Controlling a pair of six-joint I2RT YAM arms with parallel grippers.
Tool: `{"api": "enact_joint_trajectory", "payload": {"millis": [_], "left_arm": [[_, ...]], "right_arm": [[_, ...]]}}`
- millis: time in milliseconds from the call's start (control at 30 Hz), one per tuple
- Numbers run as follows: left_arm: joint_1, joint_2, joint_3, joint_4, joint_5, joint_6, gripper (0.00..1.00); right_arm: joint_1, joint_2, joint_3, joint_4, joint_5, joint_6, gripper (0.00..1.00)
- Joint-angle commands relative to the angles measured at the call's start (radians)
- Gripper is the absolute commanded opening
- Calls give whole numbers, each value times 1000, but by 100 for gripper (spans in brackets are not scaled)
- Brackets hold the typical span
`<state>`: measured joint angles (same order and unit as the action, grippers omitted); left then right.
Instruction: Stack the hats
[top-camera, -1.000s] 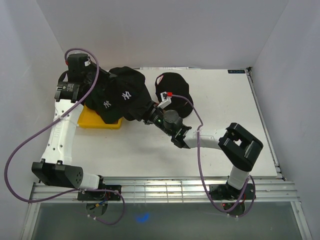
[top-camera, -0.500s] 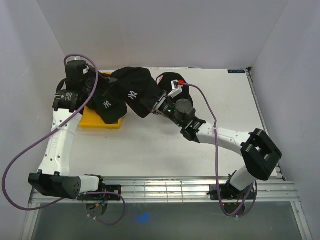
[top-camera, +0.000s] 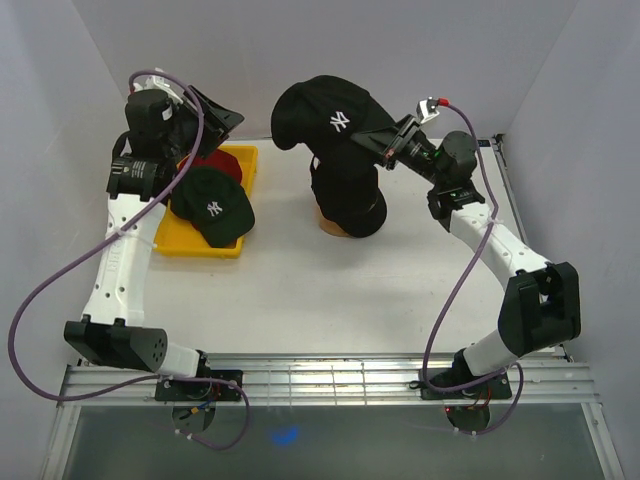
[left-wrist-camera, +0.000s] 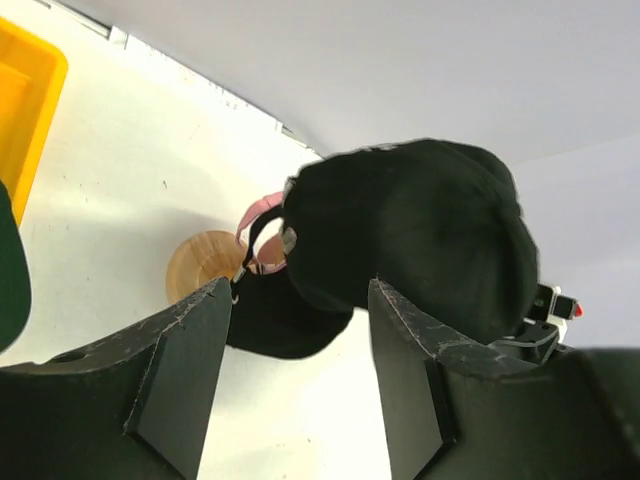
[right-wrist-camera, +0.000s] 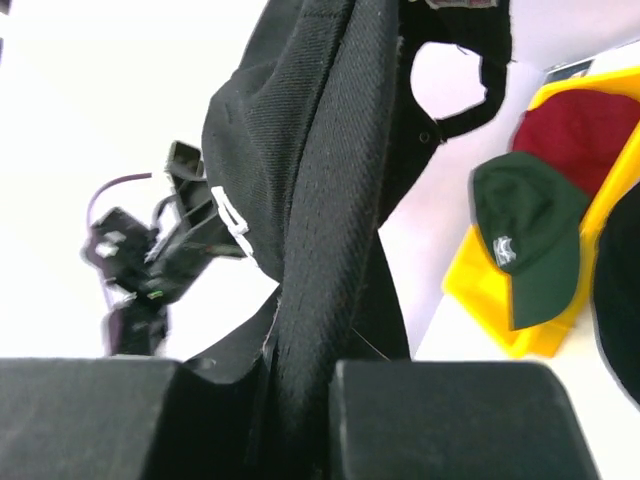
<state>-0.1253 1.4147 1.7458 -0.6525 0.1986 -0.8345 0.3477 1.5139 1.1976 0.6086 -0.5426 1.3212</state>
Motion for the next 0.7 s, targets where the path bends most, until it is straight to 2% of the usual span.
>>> {"api": "enact_joint_trajectory", "payload": {"millis": [0,133,333,500,667], "left_arm": [[6,50,41,34,8,48,68],[7,121,58,47,65,60,69],[7,217,-17,155,173,11,69],[7,337,52,204,278,-14,69],[6,426,101,237,341,-28,69]], "right_arm": [[-58,0,-27,232,-164,229,8],[-111,22,-70,391,-175,352,8],[-122,91,-89,575,-163,472,8],[-138,77,-131,560,-158,437,8],[-174,89,-205,638,-163,447,8]]}}
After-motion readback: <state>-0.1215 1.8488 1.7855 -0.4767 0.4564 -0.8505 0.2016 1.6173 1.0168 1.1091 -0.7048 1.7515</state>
